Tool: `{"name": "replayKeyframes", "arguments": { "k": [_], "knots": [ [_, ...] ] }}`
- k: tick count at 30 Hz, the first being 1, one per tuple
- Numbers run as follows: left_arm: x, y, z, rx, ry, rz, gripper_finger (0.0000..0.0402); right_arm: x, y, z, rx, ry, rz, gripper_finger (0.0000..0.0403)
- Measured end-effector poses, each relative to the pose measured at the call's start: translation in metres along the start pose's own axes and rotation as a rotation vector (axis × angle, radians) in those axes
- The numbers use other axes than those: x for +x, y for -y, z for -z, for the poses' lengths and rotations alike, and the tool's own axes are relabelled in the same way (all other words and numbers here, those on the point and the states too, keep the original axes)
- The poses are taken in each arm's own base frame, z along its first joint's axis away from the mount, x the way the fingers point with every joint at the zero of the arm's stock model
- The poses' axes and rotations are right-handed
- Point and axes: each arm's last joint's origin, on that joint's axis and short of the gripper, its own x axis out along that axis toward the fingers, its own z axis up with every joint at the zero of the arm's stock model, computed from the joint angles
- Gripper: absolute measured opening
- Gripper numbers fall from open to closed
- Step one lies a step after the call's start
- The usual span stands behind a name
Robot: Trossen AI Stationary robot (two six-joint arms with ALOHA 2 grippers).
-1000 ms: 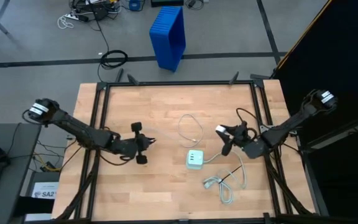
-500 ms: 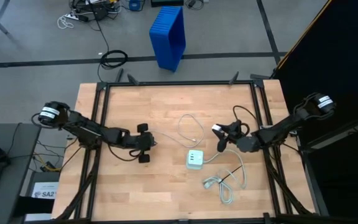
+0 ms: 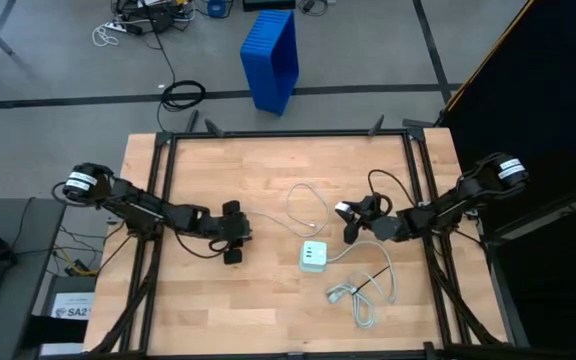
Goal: Insert USB
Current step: Remove the white charger cable from the white charger adapter, then return to Home Position
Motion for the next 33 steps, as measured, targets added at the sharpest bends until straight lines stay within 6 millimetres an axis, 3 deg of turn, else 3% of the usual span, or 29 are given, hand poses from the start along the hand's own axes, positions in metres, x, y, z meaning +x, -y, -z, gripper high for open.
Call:
{"name": "replayKeyframes", "arguments": {
  "k": [11, 22, 28, 33],
  "knots": [
    [-0.008, 0.005, -0.041, -0.02, 0.074, 0.009, 0.0124, 0.002, 0.006, 0.006, -0.036, -0.048, 0.044, 0.0116],
    [-0.009, 0.005, -0.044, -0.022, 0.081, 0.011, 0.0122, 0.007, 0.018, 0.014, 0.013, -0.197, 0.067, 0.0116],
    [-0.009, 0.005, -0.045, -0.023, 0.086, 0.011, 0.0122, 0.023, 0.005, -0.004, 0.024, -0.319, 0.048, 0.0116],
    [-0.009, 0.005, -0.045, -0.035, 0.086, 0.011, 0.0122, 0.033, -0.012, -0.035, -0.067, -0.46, 0.153, 0.0116]
  ]
}}
